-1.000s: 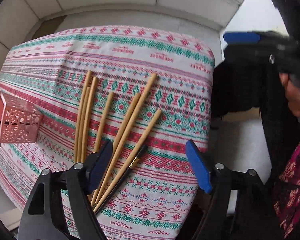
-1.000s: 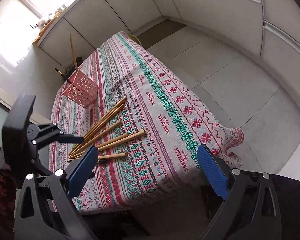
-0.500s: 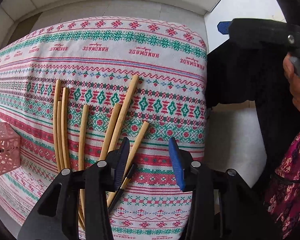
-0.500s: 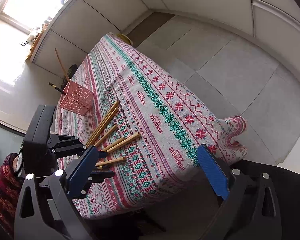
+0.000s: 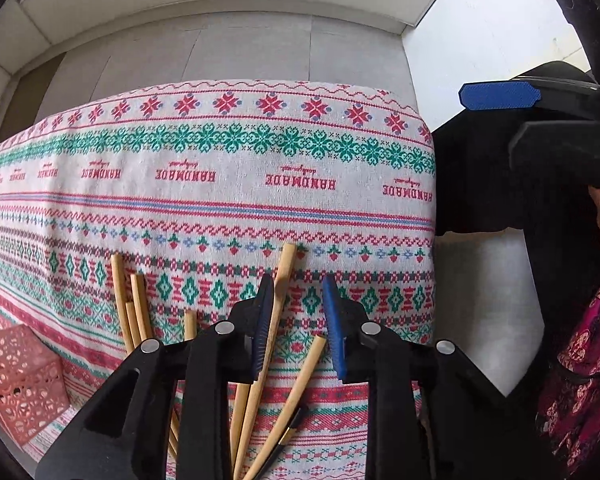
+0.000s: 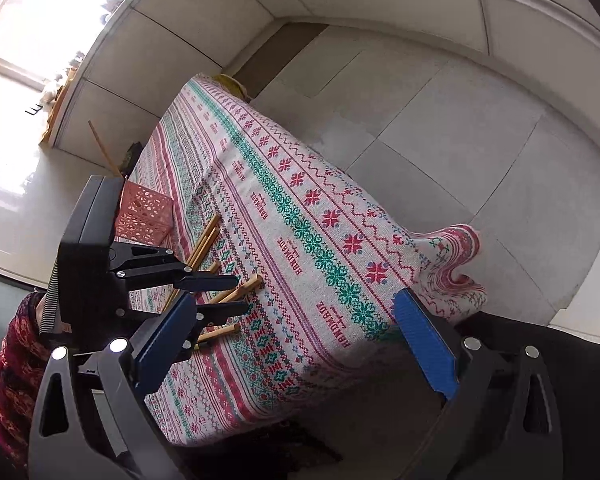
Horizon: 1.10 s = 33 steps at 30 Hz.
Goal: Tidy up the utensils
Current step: 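Grasp a plain chopstick with the left tool while the right tool grasps another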
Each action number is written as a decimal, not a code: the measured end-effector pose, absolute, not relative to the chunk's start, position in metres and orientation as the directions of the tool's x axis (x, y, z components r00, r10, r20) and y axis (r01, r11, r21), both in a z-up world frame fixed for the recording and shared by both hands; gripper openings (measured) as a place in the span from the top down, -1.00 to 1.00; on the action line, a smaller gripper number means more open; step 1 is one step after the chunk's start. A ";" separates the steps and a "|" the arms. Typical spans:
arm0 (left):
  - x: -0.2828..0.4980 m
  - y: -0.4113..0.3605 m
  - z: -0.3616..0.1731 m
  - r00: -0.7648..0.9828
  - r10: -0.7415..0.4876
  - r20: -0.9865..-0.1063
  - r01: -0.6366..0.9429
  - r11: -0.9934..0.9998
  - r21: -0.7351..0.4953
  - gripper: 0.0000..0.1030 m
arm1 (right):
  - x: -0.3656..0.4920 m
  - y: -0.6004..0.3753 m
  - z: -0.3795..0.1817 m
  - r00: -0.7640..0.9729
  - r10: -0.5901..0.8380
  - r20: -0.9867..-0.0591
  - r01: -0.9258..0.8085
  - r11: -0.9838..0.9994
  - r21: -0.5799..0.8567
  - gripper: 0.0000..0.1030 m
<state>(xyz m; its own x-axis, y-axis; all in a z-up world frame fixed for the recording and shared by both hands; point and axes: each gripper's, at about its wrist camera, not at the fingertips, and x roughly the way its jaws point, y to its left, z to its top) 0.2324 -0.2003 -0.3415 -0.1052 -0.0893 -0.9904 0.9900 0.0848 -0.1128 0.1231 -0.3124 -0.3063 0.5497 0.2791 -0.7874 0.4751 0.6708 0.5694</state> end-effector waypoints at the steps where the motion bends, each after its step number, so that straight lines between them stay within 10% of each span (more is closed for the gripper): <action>1: 0.232 -0.204 -0.345 -0.098 -0.072 -0.993 0.992 0.073 -0.103 0.52 | 0.123 -0.314 -0.307 0.547 0.285 -0.787 0.478 0.665 0.573 -0.87; 8: 0.217 -0.224 -0.353 -0.023 -0.029 -0.999 1.000 0.003 -0.023 0.78 | 0.126 -0.314 -0.311 0.534 0.313 -0.786 0.486 0.647 0.588 -0.87; 16: 0.221 -0.179 -0.306 0.078 -0.259 -0.963 0.976 0.217 0.021 0.85 | 0.140 -0.293 -0.327 0.417 0.470 -0.778 0.583 0.518 0.626 -0.79; 27: 0.227 -0.042 -0.180 0.406 -0.541 -0.737 0.850 0.520 0.087 0.87 | 0.211 -0.197 -0.354 0.163 0.533 -0.831 0.742 0.488 0.459 0.45; 33: 0.220 -0.013 -0.147 0.461 -0.619 -0.636 0.827 0.559 0.057 0.87 | 0.232 -0.183 -0.370 0.060 0.467 -0.882 0.807 0.498 0.318 0.62</action>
